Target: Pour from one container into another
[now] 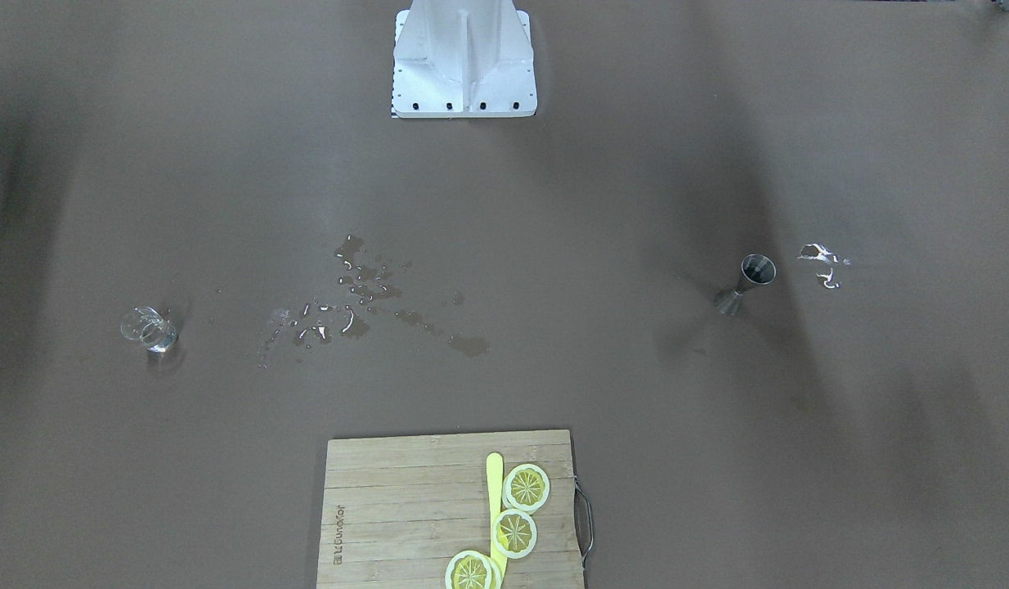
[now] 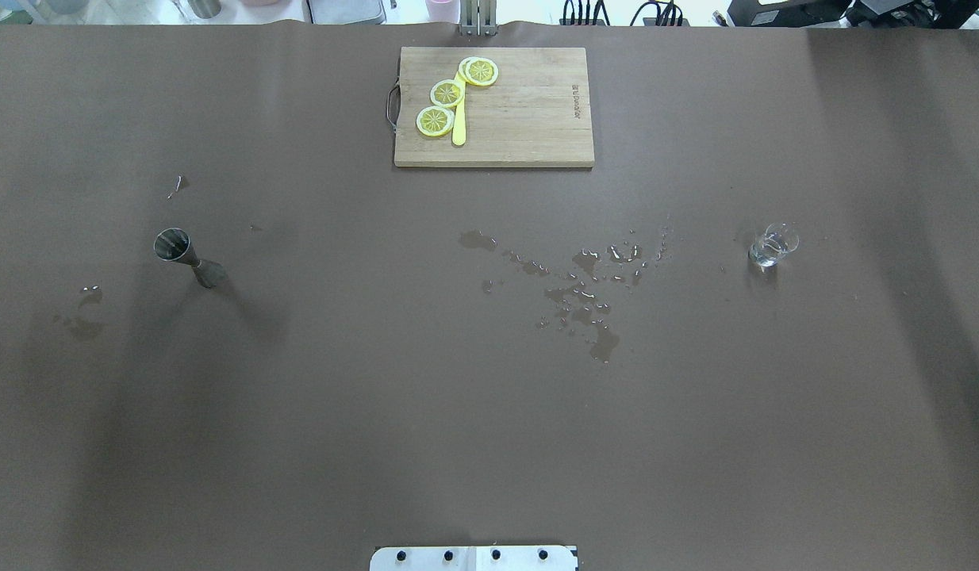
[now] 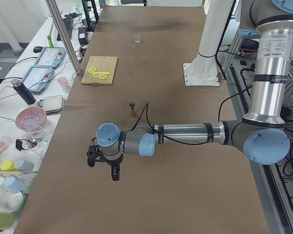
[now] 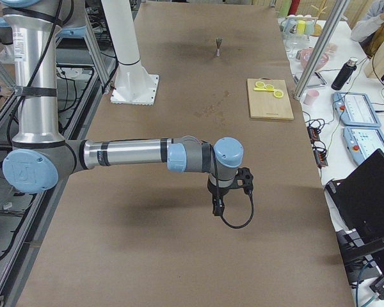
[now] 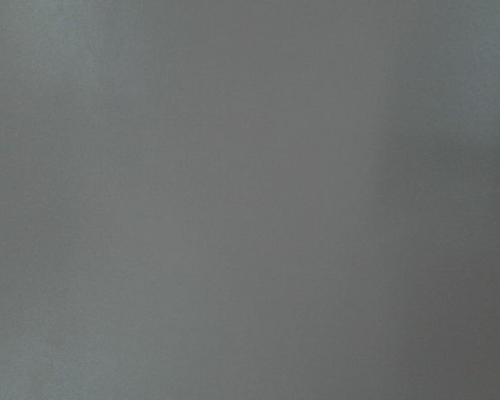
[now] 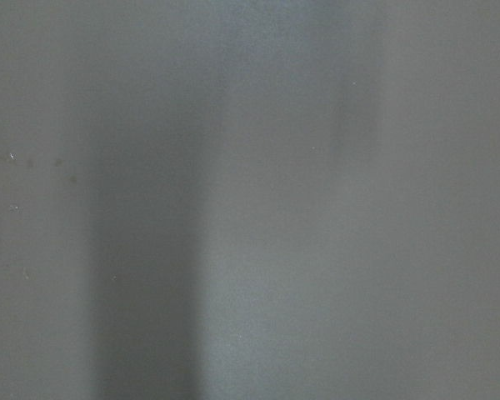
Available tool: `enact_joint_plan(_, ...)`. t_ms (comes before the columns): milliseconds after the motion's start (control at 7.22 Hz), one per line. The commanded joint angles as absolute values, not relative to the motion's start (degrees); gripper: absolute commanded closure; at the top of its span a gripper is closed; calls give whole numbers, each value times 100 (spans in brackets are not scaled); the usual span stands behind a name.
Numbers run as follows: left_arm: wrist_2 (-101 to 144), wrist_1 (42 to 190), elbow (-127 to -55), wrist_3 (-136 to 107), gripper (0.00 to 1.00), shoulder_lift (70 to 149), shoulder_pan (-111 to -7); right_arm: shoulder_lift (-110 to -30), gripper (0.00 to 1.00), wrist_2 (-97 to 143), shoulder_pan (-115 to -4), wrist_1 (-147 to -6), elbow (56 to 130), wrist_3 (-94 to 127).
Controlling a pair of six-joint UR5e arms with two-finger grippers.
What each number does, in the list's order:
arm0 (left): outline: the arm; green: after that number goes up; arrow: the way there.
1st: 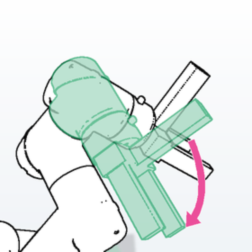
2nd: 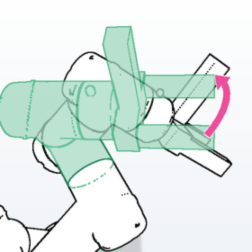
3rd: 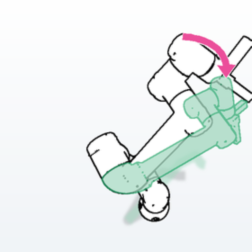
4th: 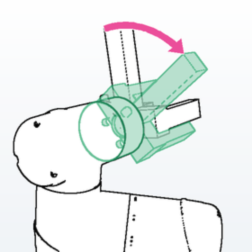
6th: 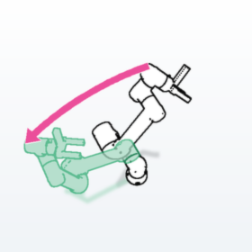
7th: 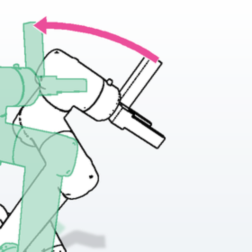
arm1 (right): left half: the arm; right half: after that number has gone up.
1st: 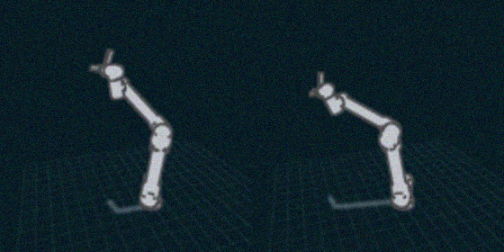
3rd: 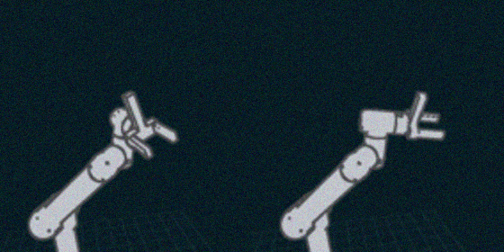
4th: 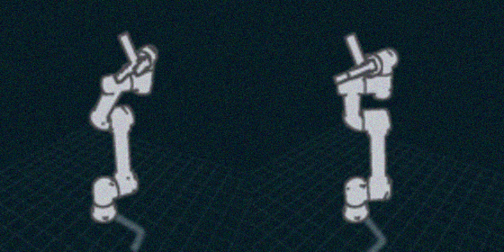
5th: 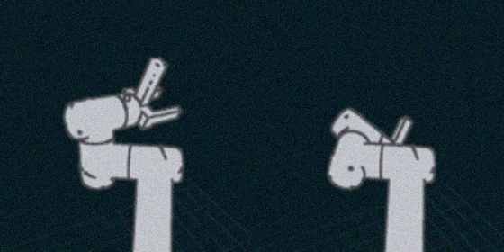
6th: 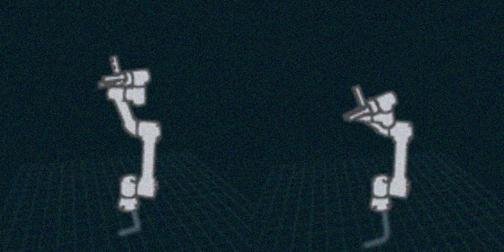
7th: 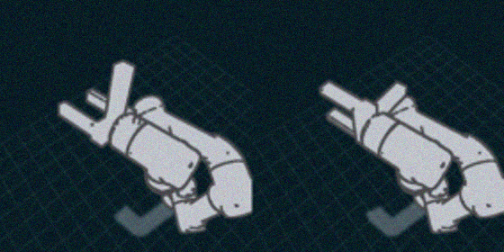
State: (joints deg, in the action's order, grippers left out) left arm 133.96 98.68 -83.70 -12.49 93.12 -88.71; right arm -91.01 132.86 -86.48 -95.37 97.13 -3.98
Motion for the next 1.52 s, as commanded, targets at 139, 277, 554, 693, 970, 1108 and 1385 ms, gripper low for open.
enact_joint_plan(139, 13351, 9861, -8393, -1257, 1, 9316, -8851, -8957, 0, 13280, -8534, -9510, 9738, -597)
enact_joint_plan(277, 13342, 9853, -8376, -1266, 1, 9369, -8677, -8913, 0, 13272, -8534, -9466, 9756, -920)
enact_joint_plan(554, 13350, 9844, -8393, -1266, 1, 9387, -8649, -8570, 0, 13244, -8517, -9369, 9554, -1423)
enact_joint_plan(693, 13368, 9896, -8411, -1292, 1, 9413, -8648, -8569, 0, 13350, -8490, -9413, 9684, -1450)
enact_joint_plan(970, 13386, 10044, -8542, -1292, 1, 9440, -8596, -8395, 0, 13482, -8289, -9439, 9685, -1337)
enact_joint_plan(1108, 13394, 10324, -8595, -1301, 1, 9352, -8578, -8359, 0, 13482, -8201, -9405, 9686, -1240)
enact_joint_plan(1385, 13438, 10266, -8814, -1492, 1, 9465, -8456, -8236, 0, 13508, -8051, -9352, 9729, -1213)
